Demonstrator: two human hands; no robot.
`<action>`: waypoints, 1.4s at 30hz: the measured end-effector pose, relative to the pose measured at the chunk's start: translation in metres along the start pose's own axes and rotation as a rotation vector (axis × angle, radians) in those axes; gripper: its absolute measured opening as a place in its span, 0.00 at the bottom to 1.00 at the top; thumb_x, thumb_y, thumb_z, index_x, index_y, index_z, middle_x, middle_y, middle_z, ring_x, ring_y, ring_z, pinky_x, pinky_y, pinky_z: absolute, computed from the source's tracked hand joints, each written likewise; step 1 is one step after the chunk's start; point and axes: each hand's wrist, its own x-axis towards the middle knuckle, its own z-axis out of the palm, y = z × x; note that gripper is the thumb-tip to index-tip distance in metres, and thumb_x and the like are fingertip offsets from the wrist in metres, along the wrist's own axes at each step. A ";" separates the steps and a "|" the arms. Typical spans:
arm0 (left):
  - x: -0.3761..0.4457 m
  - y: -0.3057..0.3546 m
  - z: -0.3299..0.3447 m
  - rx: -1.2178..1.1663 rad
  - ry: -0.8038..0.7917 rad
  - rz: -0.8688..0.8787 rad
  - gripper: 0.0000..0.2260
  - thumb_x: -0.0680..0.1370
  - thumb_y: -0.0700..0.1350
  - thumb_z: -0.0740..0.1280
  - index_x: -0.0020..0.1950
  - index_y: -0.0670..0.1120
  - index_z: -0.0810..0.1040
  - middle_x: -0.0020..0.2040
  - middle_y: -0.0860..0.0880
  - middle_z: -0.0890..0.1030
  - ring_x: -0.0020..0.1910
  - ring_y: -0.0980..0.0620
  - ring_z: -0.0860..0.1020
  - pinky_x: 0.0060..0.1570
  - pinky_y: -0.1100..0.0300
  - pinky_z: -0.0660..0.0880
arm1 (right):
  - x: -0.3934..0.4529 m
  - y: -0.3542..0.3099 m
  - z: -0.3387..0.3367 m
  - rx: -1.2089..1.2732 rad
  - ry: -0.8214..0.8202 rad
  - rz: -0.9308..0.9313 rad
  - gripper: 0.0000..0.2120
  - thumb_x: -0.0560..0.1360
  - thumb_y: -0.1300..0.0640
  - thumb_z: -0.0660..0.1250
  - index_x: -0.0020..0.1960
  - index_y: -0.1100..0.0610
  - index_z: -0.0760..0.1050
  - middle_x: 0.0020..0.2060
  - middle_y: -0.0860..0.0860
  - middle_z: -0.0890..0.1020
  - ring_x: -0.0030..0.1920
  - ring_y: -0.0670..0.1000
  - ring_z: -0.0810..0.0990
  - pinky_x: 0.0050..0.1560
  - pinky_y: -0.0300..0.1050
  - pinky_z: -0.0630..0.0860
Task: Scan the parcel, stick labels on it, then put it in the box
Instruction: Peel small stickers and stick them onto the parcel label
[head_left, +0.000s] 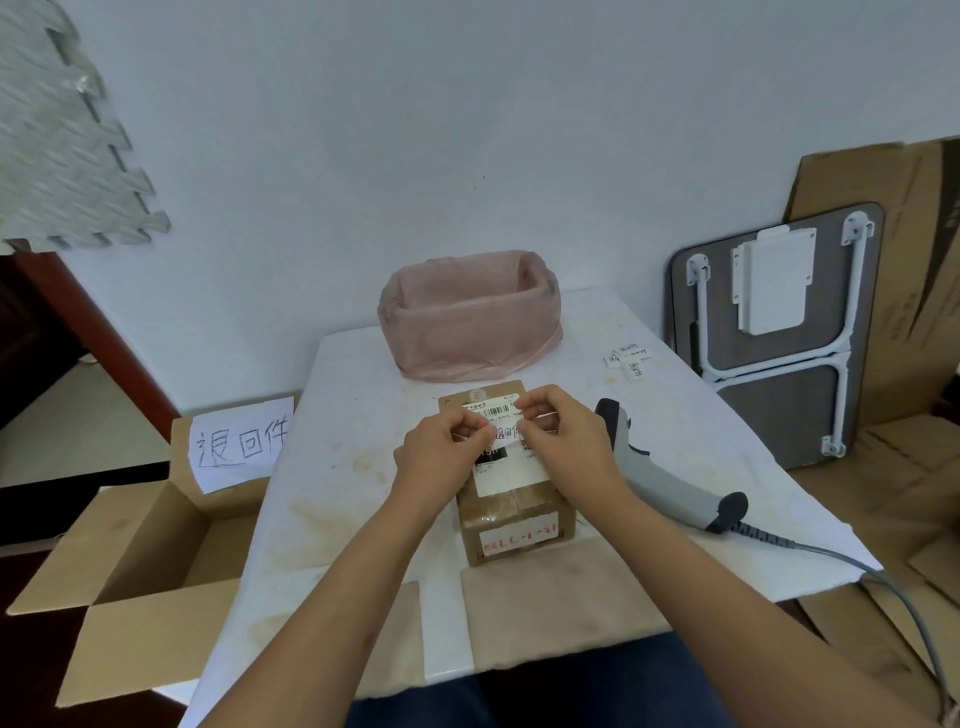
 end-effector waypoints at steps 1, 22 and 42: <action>0.000 0.000 0.001 -0.002 0.005 0.000 0.07 0.71 0.58 0.69 0.42 0.55 0.82 0.41 0.57 0.85 0.46 0.54 0.83 0.58 0.42 0.76 | 0.001 0.001 0.000 -0.019 -0.005 -0.014 0.09 0.75 0.62 0.66 0.54 0.54 0.78 0.48 0.49 0.81 0.45 0.46 0.80 0.48 0.39 0.77; 0.005 0.000 0.013 0.067 0.102 0.043 0.05 0.75 0.50 0.69 0.39 0.54 0.79 0.37 0.58 0.80 0.43 0.56 0.79 0.57 0.44 0.75 | 0.013 0.009 0.007 -0.240 -0.048 -0.177 0.15 0.75 0.65 0.64 0.60 0.52 0.73 0.53 0.48 0.77 0.41 0.47 0.77 0.49 0.42 0.76; 0.004 0.000 0.019 0.070 0.139 0.056 0.04 0.75 0.47 0.67 0.40 0.50 0.79 0.37 0.57 0.79 0.41 0.55 0.78 0.55 0.43 0.75 | 0.015 0.013 0.011 -0.264 -0.048 -0.208 0.13 0.75 0.65 0.64 0.59 0.55 0.74 0.55 0.49 0.77 0.46 0.48 0.77 0.49 0.39 0.74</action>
